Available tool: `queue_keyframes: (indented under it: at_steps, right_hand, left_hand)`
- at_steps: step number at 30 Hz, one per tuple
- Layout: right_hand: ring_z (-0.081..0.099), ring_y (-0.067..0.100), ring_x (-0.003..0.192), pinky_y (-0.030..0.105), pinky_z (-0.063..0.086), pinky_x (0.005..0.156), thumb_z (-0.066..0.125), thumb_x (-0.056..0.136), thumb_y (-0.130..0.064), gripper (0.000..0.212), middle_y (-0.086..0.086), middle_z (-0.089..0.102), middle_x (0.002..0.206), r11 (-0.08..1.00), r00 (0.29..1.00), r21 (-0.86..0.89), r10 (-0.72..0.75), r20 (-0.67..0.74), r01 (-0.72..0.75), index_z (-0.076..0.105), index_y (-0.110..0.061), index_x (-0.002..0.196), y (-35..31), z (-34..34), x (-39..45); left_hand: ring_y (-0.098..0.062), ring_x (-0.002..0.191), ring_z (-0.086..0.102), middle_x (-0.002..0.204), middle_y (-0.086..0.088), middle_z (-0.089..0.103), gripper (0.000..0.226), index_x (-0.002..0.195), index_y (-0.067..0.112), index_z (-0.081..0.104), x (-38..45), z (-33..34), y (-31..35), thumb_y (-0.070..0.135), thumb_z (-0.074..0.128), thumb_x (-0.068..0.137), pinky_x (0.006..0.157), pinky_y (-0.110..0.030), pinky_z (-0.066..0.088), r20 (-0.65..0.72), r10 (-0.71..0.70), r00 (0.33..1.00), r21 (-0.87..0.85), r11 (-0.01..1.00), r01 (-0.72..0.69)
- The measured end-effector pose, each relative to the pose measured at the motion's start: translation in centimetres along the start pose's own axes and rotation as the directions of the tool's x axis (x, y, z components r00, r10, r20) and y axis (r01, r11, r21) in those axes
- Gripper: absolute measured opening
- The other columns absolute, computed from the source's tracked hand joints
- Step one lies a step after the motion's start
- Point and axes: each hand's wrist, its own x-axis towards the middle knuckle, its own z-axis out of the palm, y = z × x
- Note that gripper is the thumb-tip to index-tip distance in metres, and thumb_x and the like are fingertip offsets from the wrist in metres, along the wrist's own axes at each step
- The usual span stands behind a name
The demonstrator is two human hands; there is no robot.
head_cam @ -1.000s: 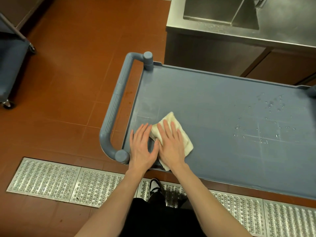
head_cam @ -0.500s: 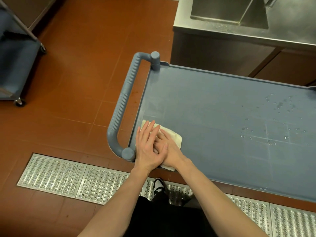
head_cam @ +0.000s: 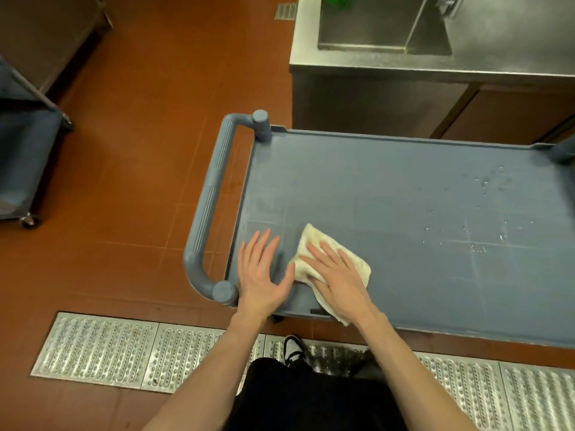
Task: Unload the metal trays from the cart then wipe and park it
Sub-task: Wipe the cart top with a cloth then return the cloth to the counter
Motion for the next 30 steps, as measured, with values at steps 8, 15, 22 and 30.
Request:
queue_keyframes:
  at_steps: [8,15,22,30]
  right_hand:
    - [0.018,0.021,0.163,0.048,0.014,0.131,0.040,0.111,-0.029,0.049,-0.005,0.028,0.172,0.986,0.983,0.020,0.165,-0.085,-0.164,0.042,-0.032,0.159,4.8,-2.8,-3.4]
    - [0.012,0.019,0.164,0.040,0.004,0.132,0.045,0.113,-0.030,0.050,-0.009,0.021,0.174,0.971,0.967,-0.008,0.239,-0.087,-0.240,0.036,-0.036,0.162,6.5,-2.8,-3.8]
    - [0.009,0.018,0.164,0.038,0.002,0.130,0.017,0.104,-0.044,0.062,-0.010,0.016,0.175,0.928,0.924,-0.014,0.370,-0.095,-0.373,0.032,-0.035,0.164,10.2,-4.7,-6.3]
    - [0.019,0.025,0.163,0.044,0.015,0.129,0.025,0.107,-0.040,0.057,-0.006,0.026,0.174,0.861,0.849,-0.011,0.500,-0.171,-0.509,0.039,-0.031,0.162,15.6,-7.8,-10.7]
  left_hand:
    - [-0.033,0.149,0.045,0.153,-0.010,0.058,0.057,0.141,0.007,0.065,0.5,0.4,0.2,0.042,0.061,0.095,0.126,-0.050,0.030,0.079,-0.030,0.996,0.049,0.998,0.026]
    - [-0.031,0.150,0.044,0.155,-0.010,0.055,0.054,0.144,0.008,0.062,2.2,3.9,5.7,0.031,0.067,0.095,0.120,-0.056,0.037,0.189,0.014,0.982,0.013,1.000,-0.017]
    - [-0.031,0.149,0.046,0.155,-0.011,0.056,0.053,0.143,0.006,0.063,2.8,10.5,13.2,0.020,0.075,0.094,0.120,-0.055,0.037,0.253,0.054,0.966,-0.077,0.996,-0.035]
    - [-0.029,0.151,0.043,0.157,-0.007,0.054,0.057,0.148,0.010,0.058,3.2,15.9,18.0,0.025,0.075,0.096,0.122,-0.054,0.036,0.320,0.046,0.946,-0.083,0.996,-0.020]
